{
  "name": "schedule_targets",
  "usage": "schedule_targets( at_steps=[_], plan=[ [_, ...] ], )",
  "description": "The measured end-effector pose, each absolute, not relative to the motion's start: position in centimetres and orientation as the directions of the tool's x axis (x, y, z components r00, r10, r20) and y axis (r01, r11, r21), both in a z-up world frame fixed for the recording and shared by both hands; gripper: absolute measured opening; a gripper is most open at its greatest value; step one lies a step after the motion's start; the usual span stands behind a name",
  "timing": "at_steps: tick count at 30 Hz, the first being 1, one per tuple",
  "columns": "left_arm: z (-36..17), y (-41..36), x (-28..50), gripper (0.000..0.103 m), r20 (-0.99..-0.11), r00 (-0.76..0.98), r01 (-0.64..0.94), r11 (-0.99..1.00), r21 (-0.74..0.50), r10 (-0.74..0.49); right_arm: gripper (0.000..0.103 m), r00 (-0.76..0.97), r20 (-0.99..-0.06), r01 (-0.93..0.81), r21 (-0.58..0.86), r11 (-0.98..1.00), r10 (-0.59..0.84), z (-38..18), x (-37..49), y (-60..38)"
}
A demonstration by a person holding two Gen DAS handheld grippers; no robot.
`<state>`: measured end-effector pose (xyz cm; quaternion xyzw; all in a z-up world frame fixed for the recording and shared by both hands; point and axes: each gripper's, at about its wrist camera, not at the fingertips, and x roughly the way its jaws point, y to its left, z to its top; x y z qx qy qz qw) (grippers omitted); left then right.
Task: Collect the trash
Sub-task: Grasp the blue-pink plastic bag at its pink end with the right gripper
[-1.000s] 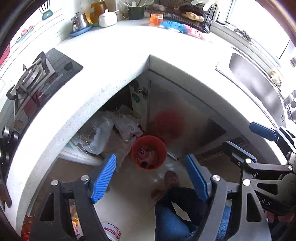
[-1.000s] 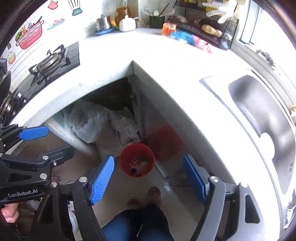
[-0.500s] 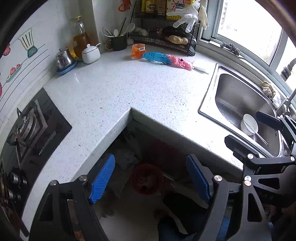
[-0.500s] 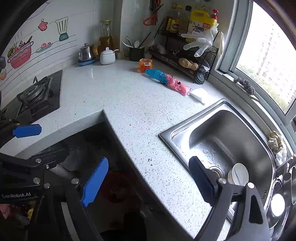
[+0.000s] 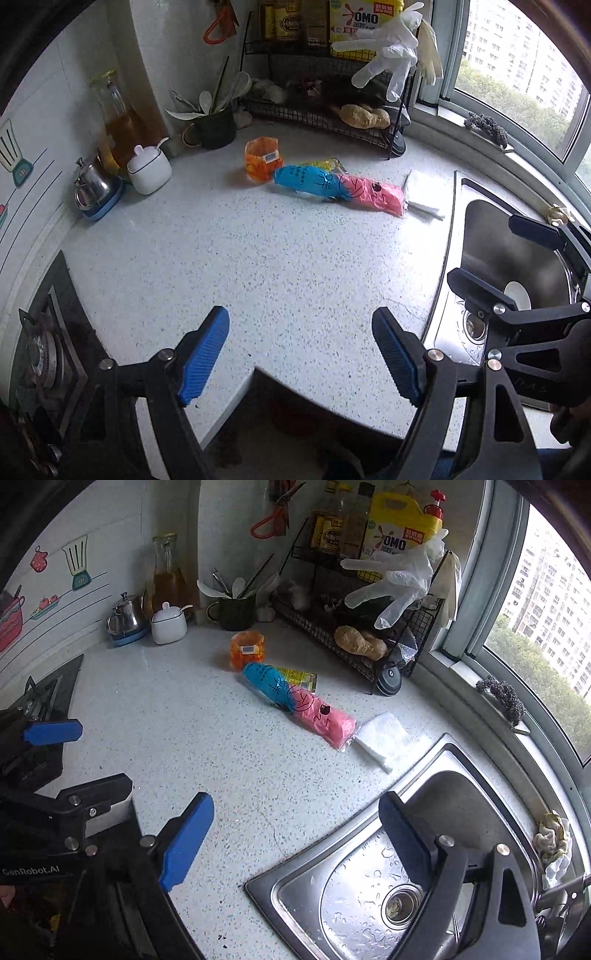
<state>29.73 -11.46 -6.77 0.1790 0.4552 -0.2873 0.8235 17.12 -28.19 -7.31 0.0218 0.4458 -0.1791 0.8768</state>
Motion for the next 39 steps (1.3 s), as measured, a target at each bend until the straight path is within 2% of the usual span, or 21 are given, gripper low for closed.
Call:
schedule_targets(
  at_steps=[10, 29, 30, 32, 36, 39],
  plan=[
    [-8.5, -16.0, 37.8, 0.078, -0.875, 0.397, 0.615, 0.788, 0.028, -0.278, 0.090, 0.514, -0.824, 0.244, -0.125, 0.962, -0.238, -7.8, 24.9, -33.8],
    [-16.5, -18.6, 47.4, 0.078, -0.933, 0.314, 0.551, 0.834, 0.029, -0.176, 0.090, 0.370, -0.929, -0.008, -0.036, 0.999, -0.030, -15.2, 36.0, -37.5],
    [-16.7, -18.5, 47.6, 0.078, -0.934, 0.312, 0.546, 0.837, 0.026, -0.175, 0.088, 0.364, -0.931, -0.022, -0.030, 0.999, -0.020, -15.5, 36.4, -37.4],
    [-17.2, -18.1, 48.2, 0.078, -0.939, 0.299, 0.536, 0.844, 0.015, -0.173, 0.077, 0.350, -0.937, -0.051, -0.024, 0.998, -0.005, -15.9, 37.2, -37.0],
    [-18.0, -17.6, 48.7, 0.078, -0.943, 0.291, 0.522, 0.853, 0.016, -0.160, 0.048, 0.312, -0.950, -0.073, -0.017, 0.997, 0.006, -16.6, 37.9, -36.2],
    [-18.0, -17.5, 48.6, 0.078, -0.944, 0.290, 0.523, 0.852, 0.019, -0.157, 0.038, 0.295, -0.955, -0.077, -0.010, 0.997, 0.013, -17.0, 37.4, -35.7]
  ],
)
